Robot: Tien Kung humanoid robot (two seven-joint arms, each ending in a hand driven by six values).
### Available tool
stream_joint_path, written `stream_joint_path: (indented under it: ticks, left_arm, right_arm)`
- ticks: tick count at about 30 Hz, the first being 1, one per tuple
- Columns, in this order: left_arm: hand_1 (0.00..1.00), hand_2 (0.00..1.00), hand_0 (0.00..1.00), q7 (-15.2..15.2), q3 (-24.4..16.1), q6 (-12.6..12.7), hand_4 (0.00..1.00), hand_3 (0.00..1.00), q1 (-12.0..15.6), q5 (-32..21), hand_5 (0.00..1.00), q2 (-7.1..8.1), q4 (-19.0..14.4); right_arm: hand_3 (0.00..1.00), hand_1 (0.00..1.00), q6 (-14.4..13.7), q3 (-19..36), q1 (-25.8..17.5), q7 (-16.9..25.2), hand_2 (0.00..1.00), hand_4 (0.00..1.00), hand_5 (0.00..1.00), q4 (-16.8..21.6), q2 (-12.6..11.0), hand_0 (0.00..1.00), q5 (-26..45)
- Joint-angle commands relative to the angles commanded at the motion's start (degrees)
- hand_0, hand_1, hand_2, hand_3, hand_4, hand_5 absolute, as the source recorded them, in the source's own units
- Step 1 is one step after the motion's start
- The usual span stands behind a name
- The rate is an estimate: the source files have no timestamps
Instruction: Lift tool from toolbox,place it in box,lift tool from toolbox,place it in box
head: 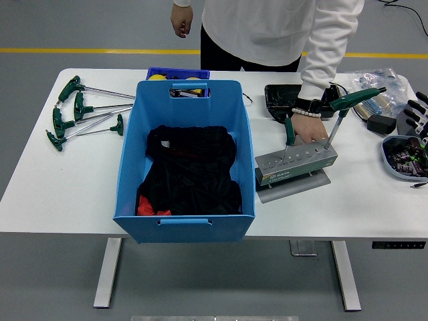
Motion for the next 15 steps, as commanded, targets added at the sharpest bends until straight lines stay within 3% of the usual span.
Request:
stream_joint_path:
  ticks: [6, 7, 12, 13, 15]
  left_arm:
    - [0.741, 0.820, 0.748, 0.1, -0.5, 0.0, 0.715, 0.762, 0.0, 0.5, 0.635, -0.06, 0.0]
    - [0.740, 0.819, 0.747, 0.1, -0.6, 0.1, 0.718, 0.763, 0.0, 0.6, 0.637, -0.07, 0.0]
    - [0.740, 0.819, 0.747, 0.2, -0.8, 0.1, 0.718, 0.763, 0.0, 1.0, 0.637, -0.07, 0.0]
    - [0.741, 0.820, 0.748, 0.2, -0.9, 0.1, 0.718, 0.763, 0.0, 1.0, 0.637, -0.05, 0.0]
    - [0.741, 0.820, 0.748, 0.2, -0.9, 0.1, 0.718, 0.763, 0.0, 1.1, 0.637, -0.03, 0.0]
  right_arm:
    - [0.914, 0.871, -0.9, -1.3, 1.7, 1.5, 0.883, 0.998, 0.993, 0.0, -2.7, 0.966, -5.0]
    - [0.952, 0.923, -0.9, -1.7, 2.2, 2.0, 0.922, 0.998, 0.792, 0.0, -3.3, 0.995, -6.5]
    - [0.952, 0.923, -2.3, -5.4, 5.6, 6.6, 0.922, 0.998, 0.792, -0.2, -7.8, 0.995, -16.9]
    - [0.980, 0.957, -2.9, -6.3, 6.4, 7.5, 0.955, 0.998, 0.673, -0.2, -8.7, 0.998, -18.7]
    - [0.980, 0.957, -4.3, -8.4, 8.1, 9.3, 0.955, 0.998, 0.673, -0.4, -10.8, 0.998, -23.9]
